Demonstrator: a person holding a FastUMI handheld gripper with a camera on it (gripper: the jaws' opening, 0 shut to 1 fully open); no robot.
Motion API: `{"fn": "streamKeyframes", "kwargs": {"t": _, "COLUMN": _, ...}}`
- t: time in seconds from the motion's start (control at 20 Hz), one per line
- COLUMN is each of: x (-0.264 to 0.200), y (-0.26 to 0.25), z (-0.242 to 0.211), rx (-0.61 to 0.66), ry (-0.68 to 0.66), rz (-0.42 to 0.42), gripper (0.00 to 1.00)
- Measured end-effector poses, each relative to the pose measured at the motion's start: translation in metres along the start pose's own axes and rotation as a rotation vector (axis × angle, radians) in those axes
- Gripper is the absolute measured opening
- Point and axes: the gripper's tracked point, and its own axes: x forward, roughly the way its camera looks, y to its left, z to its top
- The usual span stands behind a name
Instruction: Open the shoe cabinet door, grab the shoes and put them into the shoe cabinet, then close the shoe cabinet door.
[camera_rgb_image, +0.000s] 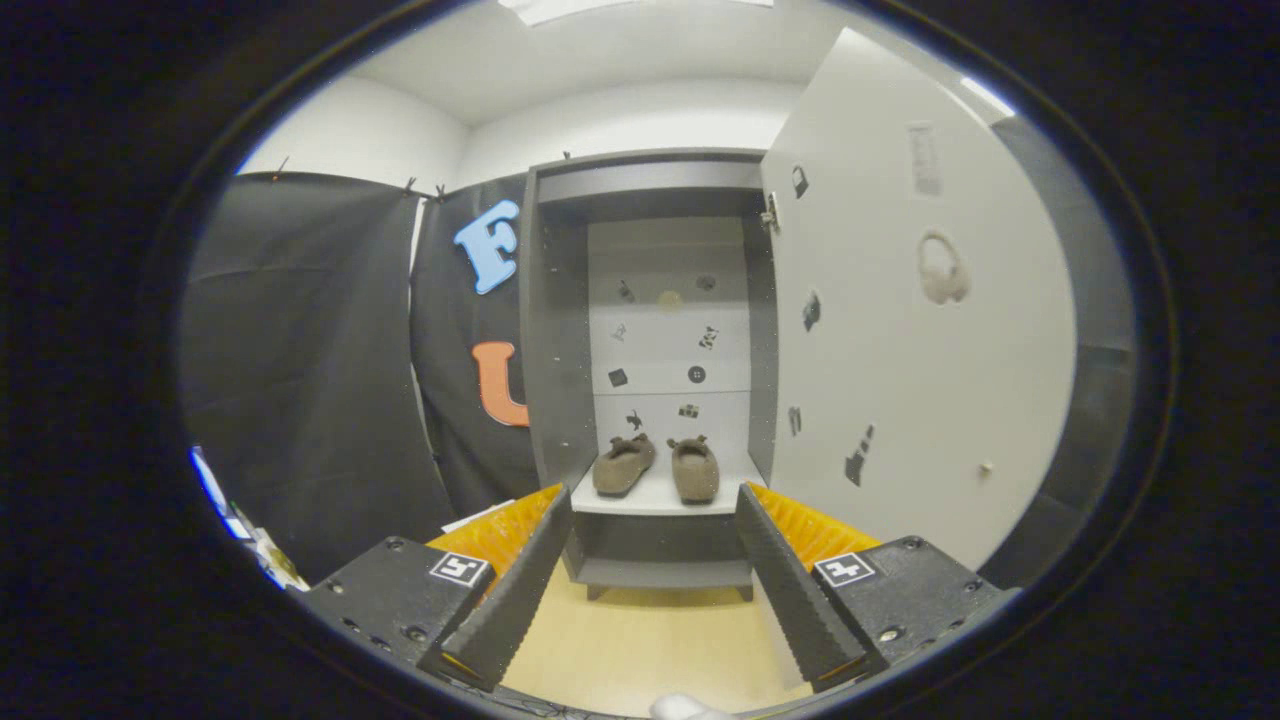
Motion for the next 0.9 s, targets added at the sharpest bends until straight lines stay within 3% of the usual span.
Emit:
{"fn": "streamKeyframes", "kwargs": {"t": 0.2, "x": -0.066, "y": -0.044, "z": -0.003, "rx": 0.011, "ry": -0.004, "rz": -0.047, "gripper": 1.00}}
{"fn": "streamKeyframes", "kwargs": {"t": 0.45, "x": -0.118, "y": -0.134, "z": 0.002, "rx": -0.021, "ry": -0.029, "rz": -0.194, "gripper": 1.00}}
{"fn": "streamKeyframes", "kwargs": {"t": 0.9, "x": -0.085, "y": -0.261, "z": -0.012, "rx": 0.019, "ry": 0.048, "rz": -0.222, "gripper": 1.00}}
